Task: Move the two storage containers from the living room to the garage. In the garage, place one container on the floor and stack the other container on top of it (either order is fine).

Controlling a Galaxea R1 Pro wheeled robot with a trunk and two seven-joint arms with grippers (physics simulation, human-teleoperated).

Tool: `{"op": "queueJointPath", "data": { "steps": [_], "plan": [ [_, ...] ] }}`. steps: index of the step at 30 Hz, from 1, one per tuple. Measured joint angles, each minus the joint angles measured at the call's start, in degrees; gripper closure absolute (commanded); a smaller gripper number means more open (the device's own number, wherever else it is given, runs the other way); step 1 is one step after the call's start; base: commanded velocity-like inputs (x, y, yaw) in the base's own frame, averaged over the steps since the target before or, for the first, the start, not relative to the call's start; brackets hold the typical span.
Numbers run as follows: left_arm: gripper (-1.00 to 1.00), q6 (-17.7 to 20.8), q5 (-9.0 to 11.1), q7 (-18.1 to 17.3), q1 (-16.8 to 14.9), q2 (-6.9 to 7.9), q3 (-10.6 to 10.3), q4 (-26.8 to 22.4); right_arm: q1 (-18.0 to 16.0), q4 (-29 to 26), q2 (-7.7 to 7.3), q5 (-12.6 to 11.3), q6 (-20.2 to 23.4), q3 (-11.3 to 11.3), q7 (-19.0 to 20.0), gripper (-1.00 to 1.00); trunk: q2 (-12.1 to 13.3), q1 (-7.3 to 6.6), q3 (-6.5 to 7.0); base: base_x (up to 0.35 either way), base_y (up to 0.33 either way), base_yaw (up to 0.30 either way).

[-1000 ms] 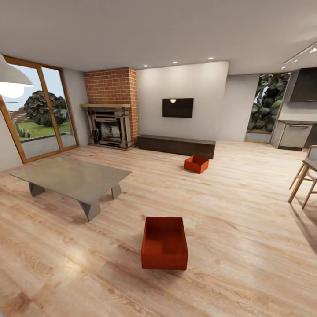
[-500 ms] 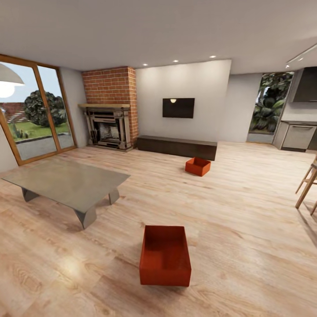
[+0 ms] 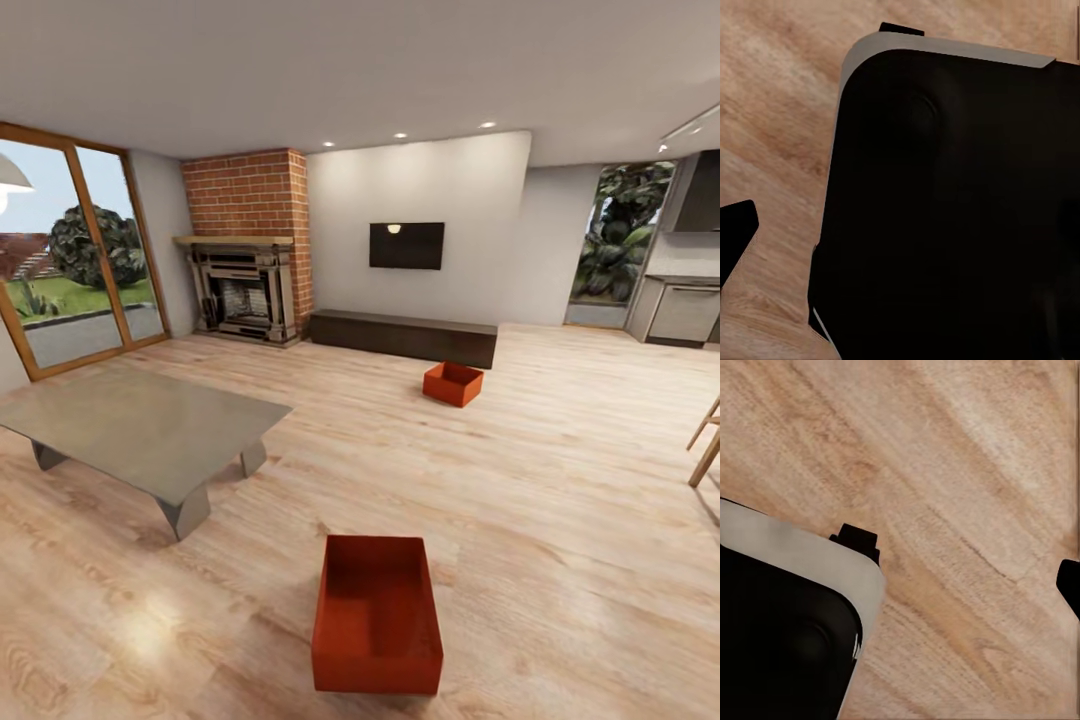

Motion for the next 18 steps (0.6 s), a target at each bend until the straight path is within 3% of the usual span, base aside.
{"op": "queueJointPath", "data": {
  "steps": [18],
  "plan": [
    [-1.00, 0.0, 0.0, 0.0, 0.0, 0.00, 0.0, 0.0, 0.0, 0.0, 0.00, 0.0, 0.0, 0.0, 0.0, -1.00, 0.0, 0.00, 0.00, 0.321, 0.000, 0.000]
  ]
}}
